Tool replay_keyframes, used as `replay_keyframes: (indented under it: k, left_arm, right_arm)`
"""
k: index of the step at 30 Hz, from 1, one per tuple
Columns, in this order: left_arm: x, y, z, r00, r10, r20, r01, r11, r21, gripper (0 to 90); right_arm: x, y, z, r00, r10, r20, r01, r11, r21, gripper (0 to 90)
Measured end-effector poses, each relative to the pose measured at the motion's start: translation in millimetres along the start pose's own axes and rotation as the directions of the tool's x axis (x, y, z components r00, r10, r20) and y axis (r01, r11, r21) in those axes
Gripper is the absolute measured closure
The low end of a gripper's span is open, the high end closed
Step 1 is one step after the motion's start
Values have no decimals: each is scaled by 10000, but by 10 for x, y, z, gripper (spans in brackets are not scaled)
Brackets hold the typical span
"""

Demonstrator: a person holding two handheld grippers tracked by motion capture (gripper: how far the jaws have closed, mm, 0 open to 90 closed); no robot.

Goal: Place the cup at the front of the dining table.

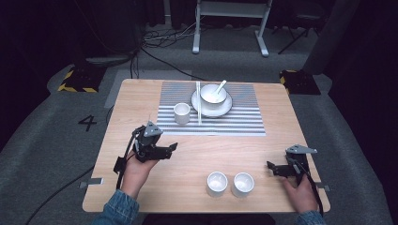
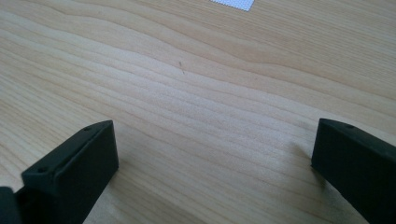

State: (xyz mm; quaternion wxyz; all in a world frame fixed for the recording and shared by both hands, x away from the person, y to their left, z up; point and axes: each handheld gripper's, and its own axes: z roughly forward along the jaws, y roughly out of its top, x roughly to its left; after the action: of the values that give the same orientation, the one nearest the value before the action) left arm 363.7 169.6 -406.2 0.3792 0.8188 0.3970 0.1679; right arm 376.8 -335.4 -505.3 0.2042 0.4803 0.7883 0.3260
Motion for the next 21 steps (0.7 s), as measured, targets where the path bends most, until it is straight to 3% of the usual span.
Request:
replay_keyframes:
  k: [3,8,21]
  left_arm:
    - [-39,-61,-25,9997,251,-33,-251,9996,145,245]
    - [-95,-188,-75,9994,316,147,-319,9994,167,248]
    - [-200,-514,-251,9972,749,-27,-747,9958,532,248]
  right_arm:
    - [0,0,0,10000,1,0,-1,10000,-2,4]
    - [3,-1,0,10000,25,21,-25,10000,-7,4]
    - [3,-2,-1,10000,30,23,-30,10000,-5,4]
